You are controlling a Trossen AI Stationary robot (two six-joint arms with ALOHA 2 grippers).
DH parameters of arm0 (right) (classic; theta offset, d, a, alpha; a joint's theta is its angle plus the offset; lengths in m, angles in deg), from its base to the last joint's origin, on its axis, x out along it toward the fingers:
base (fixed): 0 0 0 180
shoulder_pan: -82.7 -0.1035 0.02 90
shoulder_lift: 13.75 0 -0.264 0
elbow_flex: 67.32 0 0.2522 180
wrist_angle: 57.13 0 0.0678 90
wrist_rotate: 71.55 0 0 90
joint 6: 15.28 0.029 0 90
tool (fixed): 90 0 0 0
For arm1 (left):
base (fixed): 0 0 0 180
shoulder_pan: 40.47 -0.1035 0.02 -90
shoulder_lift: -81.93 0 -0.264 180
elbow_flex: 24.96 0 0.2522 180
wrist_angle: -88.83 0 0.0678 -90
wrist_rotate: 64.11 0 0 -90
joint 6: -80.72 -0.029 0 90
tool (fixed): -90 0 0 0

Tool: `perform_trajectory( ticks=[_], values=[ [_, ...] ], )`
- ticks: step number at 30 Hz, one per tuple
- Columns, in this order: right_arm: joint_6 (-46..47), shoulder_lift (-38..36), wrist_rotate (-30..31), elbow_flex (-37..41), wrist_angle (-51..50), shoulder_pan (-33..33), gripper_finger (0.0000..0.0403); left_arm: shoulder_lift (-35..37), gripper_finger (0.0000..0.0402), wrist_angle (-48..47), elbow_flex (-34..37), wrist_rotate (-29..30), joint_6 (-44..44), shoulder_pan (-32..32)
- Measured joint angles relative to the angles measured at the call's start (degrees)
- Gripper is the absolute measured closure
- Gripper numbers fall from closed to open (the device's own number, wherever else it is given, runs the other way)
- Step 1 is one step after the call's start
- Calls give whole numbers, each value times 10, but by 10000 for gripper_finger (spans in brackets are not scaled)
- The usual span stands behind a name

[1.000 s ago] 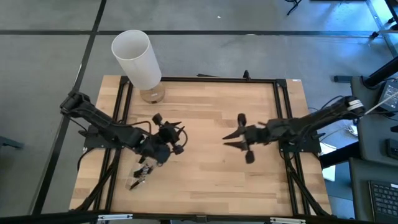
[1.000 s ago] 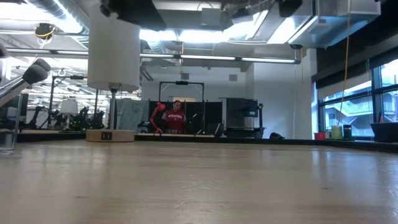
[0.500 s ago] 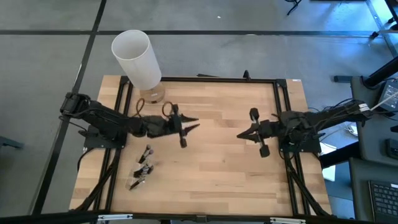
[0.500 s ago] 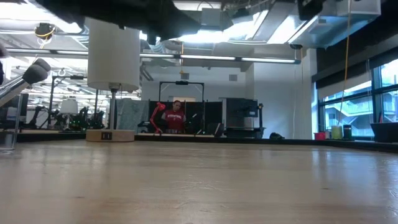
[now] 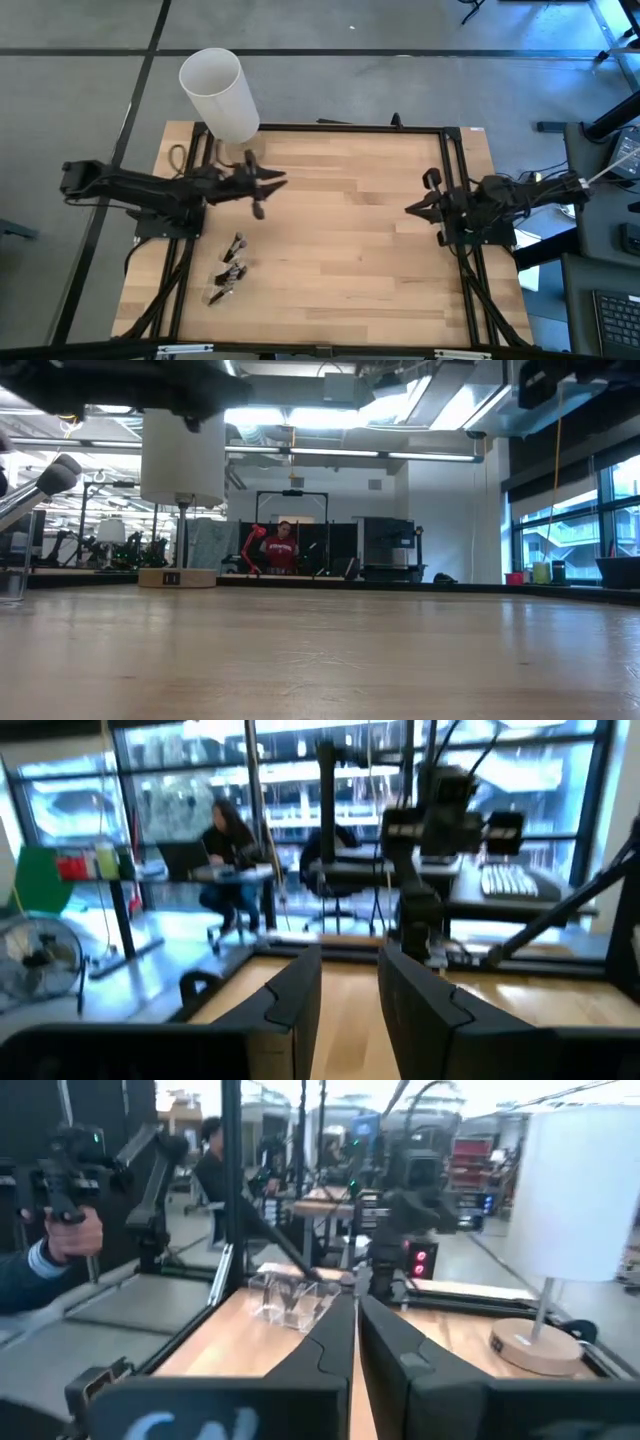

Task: Put items in baskets/containers
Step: Return to Home Position

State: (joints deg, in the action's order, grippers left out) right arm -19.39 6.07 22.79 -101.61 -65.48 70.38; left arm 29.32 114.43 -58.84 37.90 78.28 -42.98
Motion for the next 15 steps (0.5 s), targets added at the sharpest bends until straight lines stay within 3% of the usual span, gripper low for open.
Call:
perform_trajectory(
  ticks=[7, 15],
  values=[
    [17, -81, 1, 32, -44, 5, 382, 154, 304, -23, 79, 0, -3, 0],
    [33, -120, 1, 64, -37, 5, 382, 229, 304, -26, 133, 3, -4, 0]
  ],
)
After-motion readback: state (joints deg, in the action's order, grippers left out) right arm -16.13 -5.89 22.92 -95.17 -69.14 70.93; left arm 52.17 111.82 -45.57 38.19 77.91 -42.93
